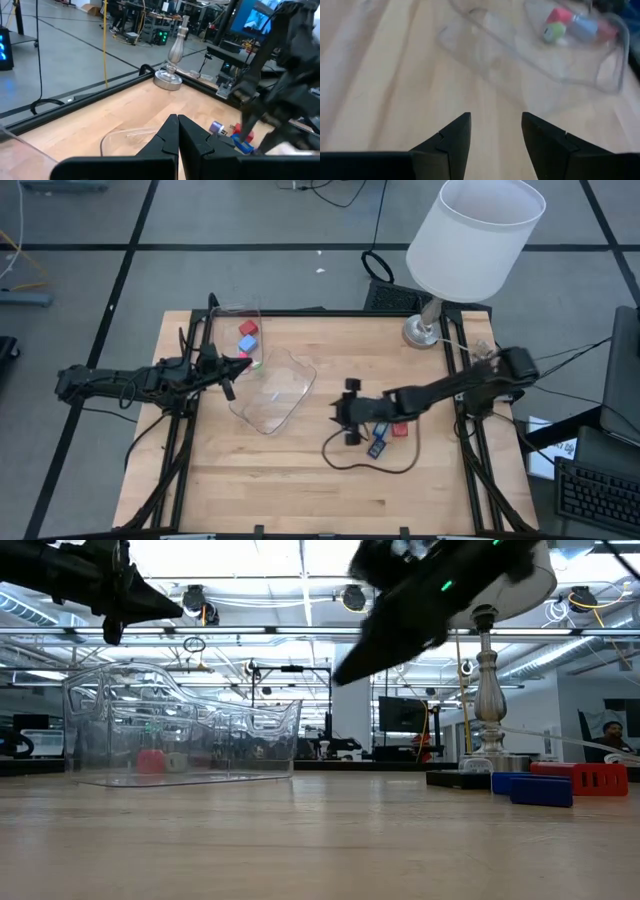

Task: Pick & Place Office items
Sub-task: Put the red charger adapter into the top transparent bin

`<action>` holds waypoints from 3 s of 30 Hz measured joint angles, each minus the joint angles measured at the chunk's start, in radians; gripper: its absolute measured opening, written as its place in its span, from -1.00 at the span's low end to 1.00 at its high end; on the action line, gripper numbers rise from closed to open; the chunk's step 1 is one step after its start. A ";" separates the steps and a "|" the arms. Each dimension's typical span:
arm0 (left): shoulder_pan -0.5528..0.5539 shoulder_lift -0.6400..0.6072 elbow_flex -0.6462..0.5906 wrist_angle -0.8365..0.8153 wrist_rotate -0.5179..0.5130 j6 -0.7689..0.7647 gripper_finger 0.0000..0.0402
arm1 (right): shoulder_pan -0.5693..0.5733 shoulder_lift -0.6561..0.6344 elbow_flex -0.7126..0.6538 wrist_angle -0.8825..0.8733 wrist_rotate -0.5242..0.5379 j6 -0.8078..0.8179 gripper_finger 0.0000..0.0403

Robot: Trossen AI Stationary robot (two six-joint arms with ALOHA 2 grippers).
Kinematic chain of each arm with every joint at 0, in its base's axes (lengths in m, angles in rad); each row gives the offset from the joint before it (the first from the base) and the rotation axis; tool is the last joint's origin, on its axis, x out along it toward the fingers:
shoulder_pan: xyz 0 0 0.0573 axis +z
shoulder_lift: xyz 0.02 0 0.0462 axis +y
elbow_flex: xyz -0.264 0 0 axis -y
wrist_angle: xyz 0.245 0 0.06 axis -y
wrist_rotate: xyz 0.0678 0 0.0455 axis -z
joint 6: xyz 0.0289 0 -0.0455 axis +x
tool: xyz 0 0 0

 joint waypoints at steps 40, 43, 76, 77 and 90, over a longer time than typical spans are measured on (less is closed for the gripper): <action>-0.152 0.159 0.000 0.184 0.200 0.236 -0.51 | 0.153 -0.357 -0.133 -0.937 -0.166 1.074 0.25; -0.152 0.178 0.000 0.184 0.200 0.225 -0.47 | 0.154 -0.341 -0.146 -0.921 -0.161 1.171 0.23; -0.152 0.205 0.000 0.212 0.201 0.206 -0.44 | 0.119 -0.165 -0.176 -1.065 -0.077 1.307 0.09; -0.152 0.205 0.000 0.212 0.201 0.206 -0.44 | 0.119 -0.173 -0.180 -1.078 -0.077 1.313 0.08; -0.152 0.205 0.000 0.211 0.201 0.200 -0.44 | 0.132 -0.311 -0.253 -1.028 -0.035 1.332 0.30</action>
